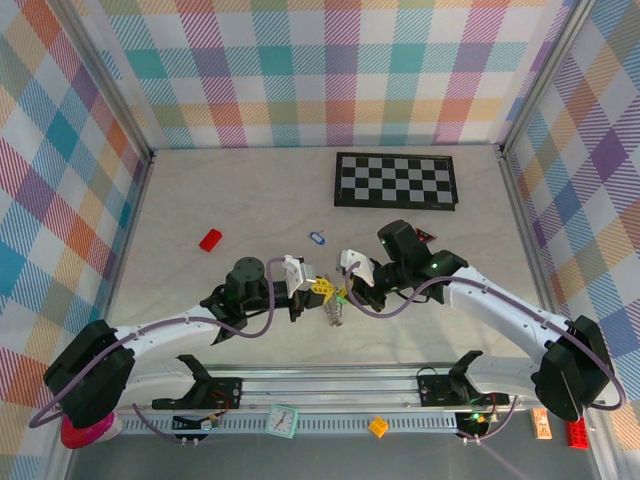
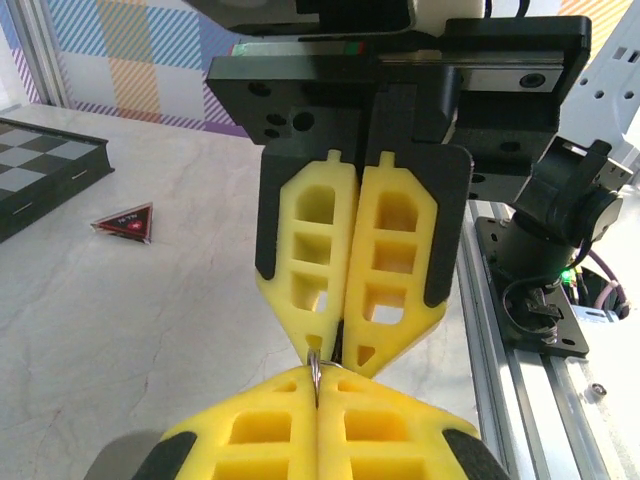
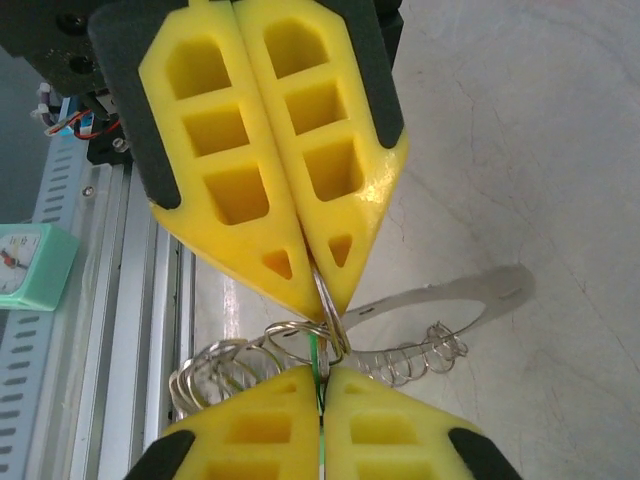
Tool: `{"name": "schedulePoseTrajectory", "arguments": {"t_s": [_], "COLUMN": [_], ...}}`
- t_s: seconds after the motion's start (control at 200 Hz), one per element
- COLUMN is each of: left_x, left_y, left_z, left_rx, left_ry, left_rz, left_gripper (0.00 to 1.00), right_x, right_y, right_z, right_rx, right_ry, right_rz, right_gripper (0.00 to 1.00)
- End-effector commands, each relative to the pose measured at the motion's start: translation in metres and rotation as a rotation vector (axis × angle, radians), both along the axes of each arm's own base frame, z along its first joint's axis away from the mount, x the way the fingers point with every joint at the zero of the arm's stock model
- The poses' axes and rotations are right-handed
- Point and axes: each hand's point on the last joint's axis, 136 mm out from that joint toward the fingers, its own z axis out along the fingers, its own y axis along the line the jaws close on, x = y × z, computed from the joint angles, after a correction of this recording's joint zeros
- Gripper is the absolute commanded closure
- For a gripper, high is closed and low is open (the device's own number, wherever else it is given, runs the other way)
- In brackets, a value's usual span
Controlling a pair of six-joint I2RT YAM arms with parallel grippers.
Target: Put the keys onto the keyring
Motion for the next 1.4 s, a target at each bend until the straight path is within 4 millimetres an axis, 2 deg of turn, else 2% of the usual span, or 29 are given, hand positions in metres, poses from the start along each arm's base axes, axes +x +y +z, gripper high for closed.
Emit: {"name": "schedulePoseTrajectory", "arguments": {"t_s": [0.0, 0.205, 0.415, 0.53, 0.67, 0.815, 0.945, 1.045, 1.16, 1.395], "left_x": [-0.003, -0.001, -0.001, -0.001, -0.001, -0.002, -0.002, -0.002, -0.004, -0.006], "left_y": [-0.007, -0.008, -0.010, -0.009, -0.009, -0.009, -0.009, -0.009, -0.010, -0.012], "left_z": [0.033, 0.045, 0.044, 0.040, 0.037, 0.036, 0.035, 0.036, 0.037, 0.039], "left_rx": [-0.102, -0.154, -0.165, -0.157, -0.152, -0.149, -0.146, -0.150, -0.152, -0.164], "left_ry": [-0.068, -0.090, -0.081, -0.074, -0.069, -0.071, -0.070, -0.069, -0.067, -0.060], "left_rz": [-0.044, -0.040, -0.046, -0.045, -0.044, -0.046, -0.046, -0.051, -0.063, -0.083], "left_gripper": [1.00, 1.00, 1.00, 1.00, 1.00, 1.00, 1.00, 1.00, 1.00, 1.00], "right_x": [-0.003, -0.013, -0.007, -0.002, 0.001, -0.001, -0.006, -0.010, -0.004, 0.004], "right_y": [0.009, 0.015, 0.013, 0.006, -0.005, -0.015, -0.018, -0.016, -0.012, -0.003], "right_z": [0.011, 0.006, 0.010, 0.013, 0.013, 0.013, 0.024, 0.033, 0.038, 0.036], "right_rx": [0.034, 0.019, 0.020, 0.017, 0.008, 0.002, 0.049, 0.090, 0.117, 0.133], "right_ry": [0.002, 0.044, -0.001, -0.055, -0.087, -0.081, -0.061, -0.046, -0.057, -0.034], "right_rz": [0.046, 0.089, 0.055, 0.007, -0.041, -0.071, -0.067, -0.053, -0.066, -0.072], "right_gripper": [0.98, 1.00, 1.00, 0.81, 0.75, 0.74, 0.74, 0.74, 0.75, 0.76]}}
